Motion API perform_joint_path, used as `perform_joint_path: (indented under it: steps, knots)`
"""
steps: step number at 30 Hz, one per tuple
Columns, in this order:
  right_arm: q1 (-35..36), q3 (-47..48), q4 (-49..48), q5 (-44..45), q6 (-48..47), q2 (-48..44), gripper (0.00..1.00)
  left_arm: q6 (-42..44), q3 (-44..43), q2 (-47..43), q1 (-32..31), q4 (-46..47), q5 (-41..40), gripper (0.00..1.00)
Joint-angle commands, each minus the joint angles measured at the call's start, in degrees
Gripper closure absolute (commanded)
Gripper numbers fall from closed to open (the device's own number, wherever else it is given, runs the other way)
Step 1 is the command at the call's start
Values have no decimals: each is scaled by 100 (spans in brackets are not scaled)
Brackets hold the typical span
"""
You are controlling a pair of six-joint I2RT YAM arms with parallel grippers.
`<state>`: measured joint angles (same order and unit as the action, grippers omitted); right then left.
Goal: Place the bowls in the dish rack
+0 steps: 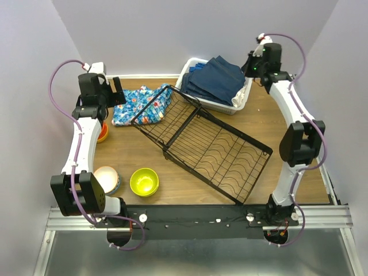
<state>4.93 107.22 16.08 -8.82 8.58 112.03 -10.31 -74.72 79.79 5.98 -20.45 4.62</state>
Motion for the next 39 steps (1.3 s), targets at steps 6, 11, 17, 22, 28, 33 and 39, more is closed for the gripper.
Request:
perform_joint_path:
  steps: [6, 11, 17, 22, 28, 33, 39]
  knots:
    - [307, 133, 334, 750, 539, 864, 99, 221, 669, -464, 0, -222, -111, 1]
    - [316, 63, 537, 1232, 750, 1084, 99, 345, 809, -526, 0, -205, -242, 1]
    - [316, -254, 581, 1479, 944, 1075, 99, 327, 959, -552, 26, -196, -225, 1]
    - [307, -421, 704, 1804, 1049, 1102, 99, 275, 959, -464, 26, -162, -190, 1]
    - [18, -807, 950, 2042, 1356, 1023, 99, 205, 977, -411, 26, -126, -93, 1]
    - [-387, -852, 924, 2121, 1287, 1093, 99, 178, 1047, -411, 26, -117, -49, 1]
    - [-861, -466, 757, 2288, 1156, 1304, 99, 143, 1065, -341, 26, -144, 3, 1]
